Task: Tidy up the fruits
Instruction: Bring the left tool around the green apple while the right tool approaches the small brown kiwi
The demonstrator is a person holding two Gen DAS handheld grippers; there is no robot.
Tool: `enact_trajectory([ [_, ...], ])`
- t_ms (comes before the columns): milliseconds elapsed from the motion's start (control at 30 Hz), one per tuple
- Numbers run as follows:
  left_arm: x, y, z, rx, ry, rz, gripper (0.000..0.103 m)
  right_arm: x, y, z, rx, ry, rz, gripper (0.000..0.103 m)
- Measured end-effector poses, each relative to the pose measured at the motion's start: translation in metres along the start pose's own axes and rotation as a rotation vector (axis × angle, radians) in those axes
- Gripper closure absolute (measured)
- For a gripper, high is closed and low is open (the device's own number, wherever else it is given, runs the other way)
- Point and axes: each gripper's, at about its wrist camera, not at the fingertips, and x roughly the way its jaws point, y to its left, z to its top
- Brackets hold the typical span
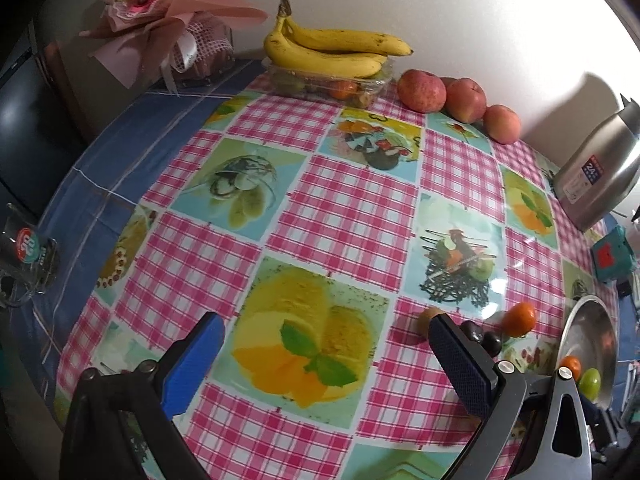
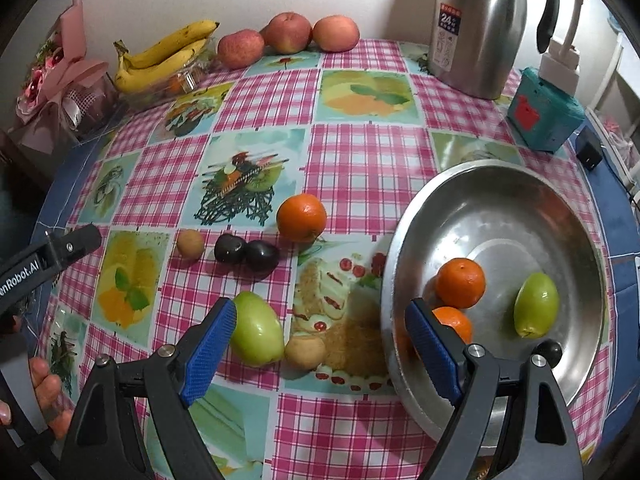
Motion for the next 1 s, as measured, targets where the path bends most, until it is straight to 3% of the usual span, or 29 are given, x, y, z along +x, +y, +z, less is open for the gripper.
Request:
enact_trajectory([
  [233,0.007,-0.027,-0.005,0.061,0.058,-0.057,0.0,0.003,-0.003,-0.002,0.03,0.022,0.034,0.016],
  [433,0.013,-0.036,-0.009,0.039,0.106,-0.091,0.0,-0.007,-0.013,0.0,0.052,-0.006,-0.005,0.016],
  [600,0.02,-0.045,-0.014,0.036,0.145,-0.103,0.0,-0.01,-0.029,0.001,0.082,-0.001,-0.103,0.016],
  [1000,0.032,-0.09,-0.034,0.136,0.219,-0.136,0.001,-0.013,-0.071,-0.001,0.179,0.011,-0.152,0.016],
])
